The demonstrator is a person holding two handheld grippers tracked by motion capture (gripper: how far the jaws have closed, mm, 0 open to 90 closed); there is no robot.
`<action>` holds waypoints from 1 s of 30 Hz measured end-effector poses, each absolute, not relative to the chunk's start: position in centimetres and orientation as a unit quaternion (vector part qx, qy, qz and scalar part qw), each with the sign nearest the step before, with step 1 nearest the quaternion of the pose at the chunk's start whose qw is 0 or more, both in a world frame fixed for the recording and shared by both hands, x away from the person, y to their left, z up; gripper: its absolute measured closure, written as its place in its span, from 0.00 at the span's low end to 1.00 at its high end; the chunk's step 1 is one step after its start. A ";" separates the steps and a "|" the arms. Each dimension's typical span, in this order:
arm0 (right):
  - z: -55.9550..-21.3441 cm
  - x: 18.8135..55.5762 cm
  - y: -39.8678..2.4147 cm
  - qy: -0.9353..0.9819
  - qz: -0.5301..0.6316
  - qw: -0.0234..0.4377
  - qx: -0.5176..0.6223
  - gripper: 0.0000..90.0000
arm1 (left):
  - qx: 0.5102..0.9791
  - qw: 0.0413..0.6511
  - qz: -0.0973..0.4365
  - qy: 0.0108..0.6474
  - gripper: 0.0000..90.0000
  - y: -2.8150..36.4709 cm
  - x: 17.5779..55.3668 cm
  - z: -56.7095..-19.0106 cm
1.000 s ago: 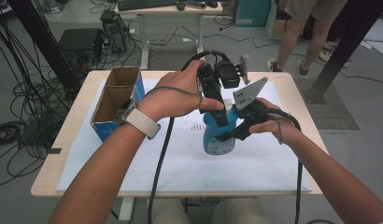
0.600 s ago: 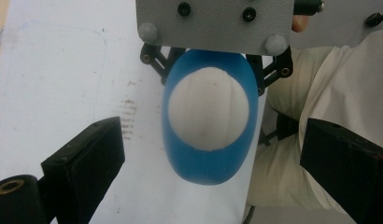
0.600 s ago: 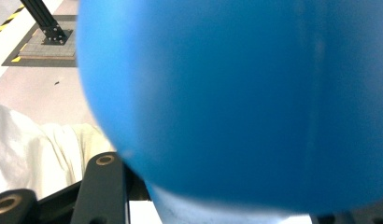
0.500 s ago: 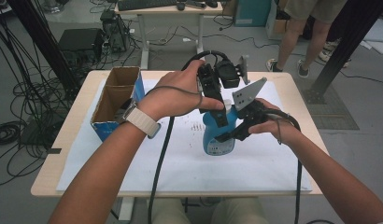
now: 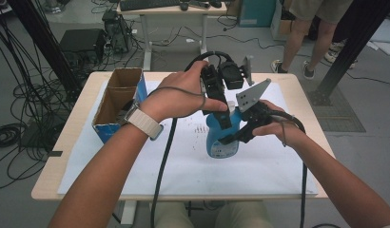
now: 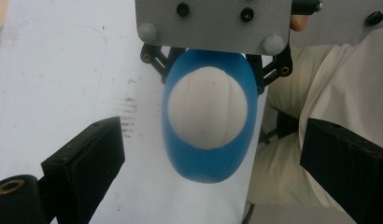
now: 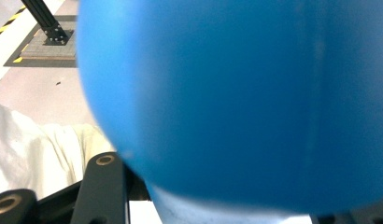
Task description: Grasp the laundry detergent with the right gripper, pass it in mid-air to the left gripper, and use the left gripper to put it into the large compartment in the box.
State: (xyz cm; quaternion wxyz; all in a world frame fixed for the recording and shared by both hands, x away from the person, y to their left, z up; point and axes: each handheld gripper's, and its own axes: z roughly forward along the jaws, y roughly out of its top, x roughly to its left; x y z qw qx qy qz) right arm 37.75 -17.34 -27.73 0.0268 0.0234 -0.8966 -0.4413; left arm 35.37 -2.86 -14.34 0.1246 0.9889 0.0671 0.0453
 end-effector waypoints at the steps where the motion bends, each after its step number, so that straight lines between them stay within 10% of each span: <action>1: -27.8 37.8 -17.3 -0.896 -0.442 0.026 0.024 0.48 | 0.989 0.124 0.046 0.068 0.08 -2.9 35.4 -14.3; 30: -27.7 37.9 -17.6 -0.897 -0.440 0.032 0.017 0.48 | 0.988 0.127 0.045 0.070 0.08 -2.8 35.5 -14.5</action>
